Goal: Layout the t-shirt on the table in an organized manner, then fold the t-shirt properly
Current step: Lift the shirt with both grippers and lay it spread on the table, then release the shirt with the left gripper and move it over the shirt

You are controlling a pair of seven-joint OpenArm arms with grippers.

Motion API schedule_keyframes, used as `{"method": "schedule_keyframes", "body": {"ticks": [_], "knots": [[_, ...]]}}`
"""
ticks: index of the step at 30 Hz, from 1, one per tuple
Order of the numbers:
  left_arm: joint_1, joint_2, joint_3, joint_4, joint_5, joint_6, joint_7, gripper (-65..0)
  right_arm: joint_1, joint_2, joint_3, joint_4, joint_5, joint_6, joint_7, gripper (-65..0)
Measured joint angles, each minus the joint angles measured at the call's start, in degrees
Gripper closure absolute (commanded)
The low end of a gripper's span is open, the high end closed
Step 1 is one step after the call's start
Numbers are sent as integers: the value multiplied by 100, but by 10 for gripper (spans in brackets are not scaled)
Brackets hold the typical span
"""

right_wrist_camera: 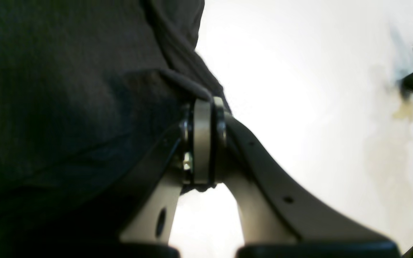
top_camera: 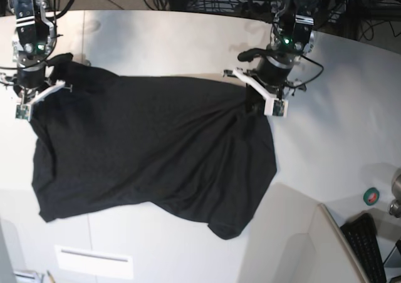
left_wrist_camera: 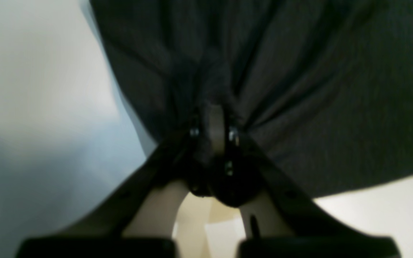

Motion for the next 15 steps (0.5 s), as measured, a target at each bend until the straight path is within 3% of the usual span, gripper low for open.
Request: {"method": "schedule_keyframes", "body": {"ticks": [4,8,11,12,15], "knots": [[79,-17,-4,-17,0,0,-24,0,-219,-9,28,-7,11,-39,-367,0],[146,-15,-4,-20,0,0,-4,0,-280,-452,553,-9,304,35,-417,0],[133,-33,-7,-20,2,4,0,0,-295,-577,1163,-9,286,-24,-417,-164],[136,-35,-7,-20,2,2,-2,-61,-310,-551,1287,-9,289,-42,-415,-198],[249,-20,-4,-9,2,0,-26,-369,-328,-529,1388,-35,291,-44,-413,-203]]}}
